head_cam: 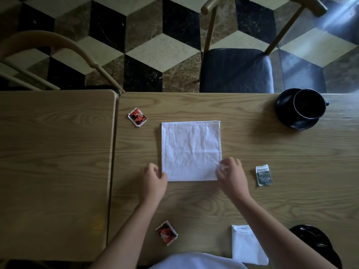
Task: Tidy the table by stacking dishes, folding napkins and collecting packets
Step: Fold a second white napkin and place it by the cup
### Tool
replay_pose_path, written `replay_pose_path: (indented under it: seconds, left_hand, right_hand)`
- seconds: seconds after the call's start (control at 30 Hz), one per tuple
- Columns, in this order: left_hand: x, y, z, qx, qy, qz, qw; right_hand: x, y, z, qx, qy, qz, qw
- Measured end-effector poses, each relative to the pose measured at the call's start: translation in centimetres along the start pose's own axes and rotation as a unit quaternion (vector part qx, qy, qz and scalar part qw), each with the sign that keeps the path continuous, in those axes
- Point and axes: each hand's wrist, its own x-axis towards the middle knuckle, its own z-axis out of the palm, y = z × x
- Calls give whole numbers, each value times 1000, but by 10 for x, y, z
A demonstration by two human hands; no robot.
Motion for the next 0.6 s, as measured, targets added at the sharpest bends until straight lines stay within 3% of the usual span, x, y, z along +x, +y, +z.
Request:
replay_pose_path:
  seconds: [0.07,0.13,0.33,0.6]
  left_hand:
    - [0,-1,-6,-100,1,-83,991]
    - [2,3,-5,-170,-36,-128,976]
    - [-1,10,-10,-188,-138,-110,966]
    - [-55,-32,-30,-245,-142,-105,953]
  right_hand:
    - [-4,1,-3,14,17,66,998]
    - [-6,-1,-3,15,-23,113,993]
    - [-13,-12,-8,17,-41,104,994]
    - [-71,9,-14,196,-86,142,966]
